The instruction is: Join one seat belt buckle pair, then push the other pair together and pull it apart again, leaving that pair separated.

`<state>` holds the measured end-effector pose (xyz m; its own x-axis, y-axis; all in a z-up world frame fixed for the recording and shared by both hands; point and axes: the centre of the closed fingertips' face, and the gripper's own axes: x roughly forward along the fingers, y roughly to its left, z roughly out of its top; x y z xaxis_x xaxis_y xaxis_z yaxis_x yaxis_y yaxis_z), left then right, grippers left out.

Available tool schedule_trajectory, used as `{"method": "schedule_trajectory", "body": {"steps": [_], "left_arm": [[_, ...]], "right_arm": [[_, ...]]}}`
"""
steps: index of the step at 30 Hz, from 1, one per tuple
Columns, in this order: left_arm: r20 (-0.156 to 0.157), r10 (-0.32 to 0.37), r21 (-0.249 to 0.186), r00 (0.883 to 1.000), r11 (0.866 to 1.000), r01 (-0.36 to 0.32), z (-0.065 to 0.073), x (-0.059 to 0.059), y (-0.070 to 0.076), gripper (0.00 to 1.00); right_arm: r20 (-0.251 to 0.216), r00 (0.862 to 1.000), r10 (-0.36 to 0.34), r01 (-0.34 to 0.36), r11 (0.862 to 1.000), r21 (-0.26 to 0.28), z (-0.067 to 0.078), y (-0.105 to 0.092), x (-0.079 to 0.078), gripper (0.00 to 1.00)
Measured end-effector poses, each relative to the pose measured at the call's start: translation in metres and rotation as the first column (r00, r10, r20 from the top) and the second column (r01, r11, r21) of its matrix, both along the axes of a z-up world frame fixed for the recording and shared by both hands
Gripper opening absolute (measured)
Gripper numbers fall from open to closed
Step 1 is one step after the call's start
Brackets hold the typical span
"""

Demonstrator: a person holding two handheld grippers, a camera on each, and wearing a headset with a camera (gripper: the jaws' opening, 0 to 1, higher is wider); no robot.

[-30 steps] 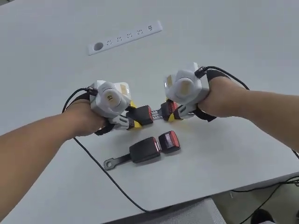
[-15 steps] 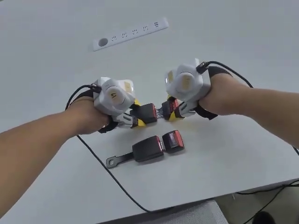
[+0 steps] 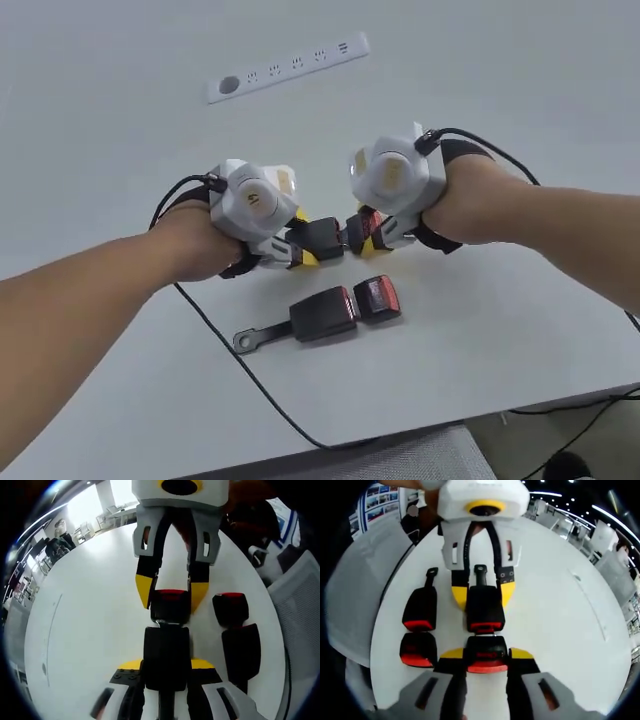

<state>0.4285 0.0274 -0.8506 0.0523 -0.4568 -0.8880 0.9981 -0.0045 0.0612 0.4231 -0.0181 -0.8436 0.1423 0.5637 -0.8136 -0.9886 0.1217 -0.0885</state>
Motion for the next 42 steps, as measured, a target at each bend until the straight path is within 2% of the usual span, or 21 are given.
{"method": "schedule_trajectory", "body": {"steps": [10,17,19,20,23,29,32,35,36,40,42], "left_arm": [[0.002,0.0,-0.002,1.0,1.0,0.0,0.001,0.0,0.0,0.33],[-0.005,0.0,-0.003,1.0,1.0,0.0,0.001,0.0,0.0,0.33],[0.001,-0.003,-0.01,1.0,1.0,0.003,0.001,-0.001,0.0,0.33],[0.0,0.004,-0.014,1.0,1.0,-0.004,0.001,-0.001,0.0,0.33],[0.004,0.007,-0.024,1.0,1.0,-0.006,0.0,0.0,0.0,0.33],[-0.008,-0.001,-0.009,1.0,1.0,0.001,-0.001,0.0,-0.001,0.34],[-0.012,0.009,0.003,1.0,1.0,-0.009,-0.001,-0.001,-0.001,0.34],[-0.01,0.021,0.003,1.0,1.0,-0.021,-0.001,-0.001,-0.001,0.34],[-0.009,0.028,0.001,1.0,1.0,-0.028,-0.001,-0.001,-0.001,0.34],[-0.007,0.029,0.001,1.0,1.0,-0.029,0.0,-0.001,-0.001,0.35],[-0.005,0.031,0.006,0.999,0.999,-0.031,0.0,-0.001,-0.001,0.35]], "right_arm": [[0.014,1.0,0.0,0.0,1.0,0.009,0.0,-0.001,0.0,0.27],[0.014,1.0,-0.009,0.009,1.0,0.003,0.0,-0.015,0.0,0.28],[0.015,1.0,-0.01,0.01,1.0,0.015,0.0,-0.017,-0.002,0.29],[0.032,0.999,0.004,-0.005,1.0,0.017,0.0,-0.017,-0.002,0.29],[0.028,1.0,-0.01,0.009,0.999,0.035,0.0,-0.023,-0.003,0.3],[0.048,0.998,-0.028,0.027,0.999,0.021,0.0,-0.055,0.001,0.31],[0.039,0.998,-0.051,0.05,0.999,0.016,-0.001,-0.076,0.002,0.32],[0.058,0.996,-0.073,0.074,0.997,-0.012,0.0,-0.1,0.004,0.32],[0.045,0.995,-0.088,0.089,0.996,-0.025,-0.001,-0.11,0.002,0.32],[0.05,0.994,-0.096,0.099,0.993,-0.059,-0.002,-0.137,-0.001,0.32],[0.048,0.994,-0.096,0.099,0.993,-0.068,-0.003,-0.145,-0.003,0.33]]}}
